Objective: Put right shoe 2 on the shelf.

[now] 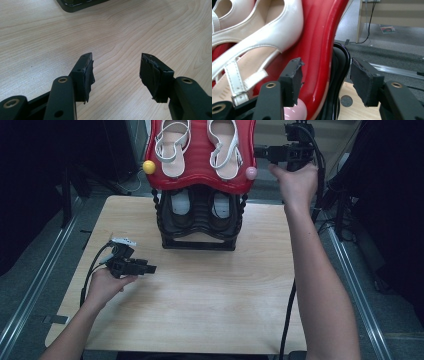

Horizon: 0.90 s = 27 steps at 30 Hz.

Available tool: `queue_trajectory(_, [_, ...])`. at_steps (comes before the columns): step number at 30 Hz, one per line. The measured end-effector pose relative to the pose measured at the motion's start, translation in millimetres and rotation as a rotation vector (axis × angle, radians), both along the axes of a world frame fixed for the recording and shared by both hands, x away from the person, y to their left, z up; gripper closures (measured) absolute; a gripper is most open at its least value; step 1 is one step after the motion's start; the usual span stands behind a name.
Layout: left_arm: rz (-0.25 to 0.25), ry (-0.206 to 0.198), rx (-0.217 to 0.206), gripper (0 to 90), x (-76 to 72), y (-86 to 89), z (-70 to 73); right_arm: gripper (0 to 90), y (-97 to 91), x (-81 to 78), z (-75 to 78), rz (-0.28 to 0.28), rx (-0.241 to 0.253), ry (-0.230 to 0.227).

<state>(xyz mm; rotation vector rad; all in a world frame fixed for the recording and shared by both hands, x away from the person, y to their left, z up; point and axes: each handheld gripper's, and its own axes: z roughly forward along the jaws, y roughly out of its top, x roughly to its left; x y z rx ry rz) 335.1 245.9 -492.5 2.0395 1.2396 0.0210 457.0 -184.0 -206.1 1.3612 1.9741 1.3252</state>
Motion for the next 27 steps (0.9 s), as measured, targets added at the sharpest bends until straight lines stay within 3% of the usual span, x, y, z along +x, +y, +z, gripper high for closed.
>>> queue_trajectory(12, [-0.002, -0.002, -0.004, 44.8, -0.2, 0.2, 0.4, 39.6, -22.3, -3.8, -21.0, -0.042, 0.007, 0.02])
queue_trajectory(27, [0.004, -0.009, -0.009, 44.8, -0.4, 0.6, 0.5, 40.1, -44.4, -17.9, -72.1, -0.05, 0.017, 0.071])
